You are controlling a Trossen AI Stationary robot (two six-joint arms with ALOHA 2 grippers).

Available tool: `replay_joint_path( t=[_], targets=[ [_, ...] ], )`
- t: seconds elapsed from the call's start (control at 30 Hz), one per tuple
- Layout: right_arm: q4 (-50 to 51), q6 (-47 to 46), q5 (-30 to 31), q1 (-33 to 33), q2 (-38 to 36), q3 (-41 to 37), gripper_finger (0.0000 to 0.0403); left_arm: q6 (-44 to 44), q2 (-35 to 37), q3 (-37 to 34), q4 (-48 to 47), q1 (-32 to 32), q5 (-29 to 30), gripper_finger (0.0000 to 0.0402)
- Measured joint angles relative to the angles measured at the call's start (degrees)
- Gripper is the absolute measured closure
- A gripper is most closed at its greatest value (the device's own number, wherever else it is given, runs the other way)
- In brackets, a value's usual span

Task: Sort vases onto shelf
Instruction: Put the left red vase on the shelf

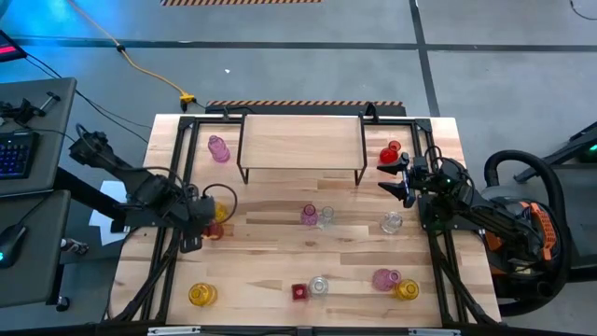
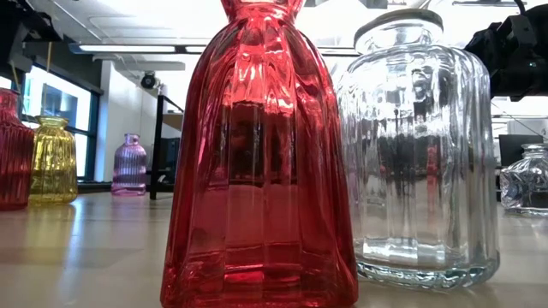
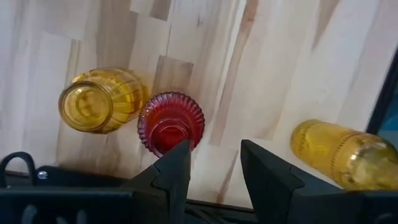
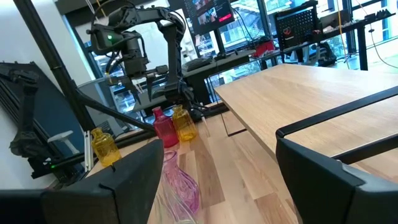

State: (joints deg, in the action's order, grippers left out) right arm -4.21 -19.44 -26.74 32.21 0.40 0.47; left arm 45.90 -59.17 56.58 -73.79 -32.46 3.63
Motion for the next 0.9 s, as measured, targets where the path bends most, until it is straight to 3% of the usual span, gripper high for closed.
replay_joint_path(
  t=[0.17, 0.9],
  targets=[
    [0.0, 0.0, 0.0, 0.0, 0.0, 0.0, 0.01, -1.0, -2.3, 0.0, -0.6, -0.4, 3.5, 0.0271],
    [0.0, 0.0, 0.0, 0.0, 0.0, 0.0, 0.01, -0.7, -3.2, 0.0, -3.1, -1.8, 3.3, 0.0271]
  ],
)
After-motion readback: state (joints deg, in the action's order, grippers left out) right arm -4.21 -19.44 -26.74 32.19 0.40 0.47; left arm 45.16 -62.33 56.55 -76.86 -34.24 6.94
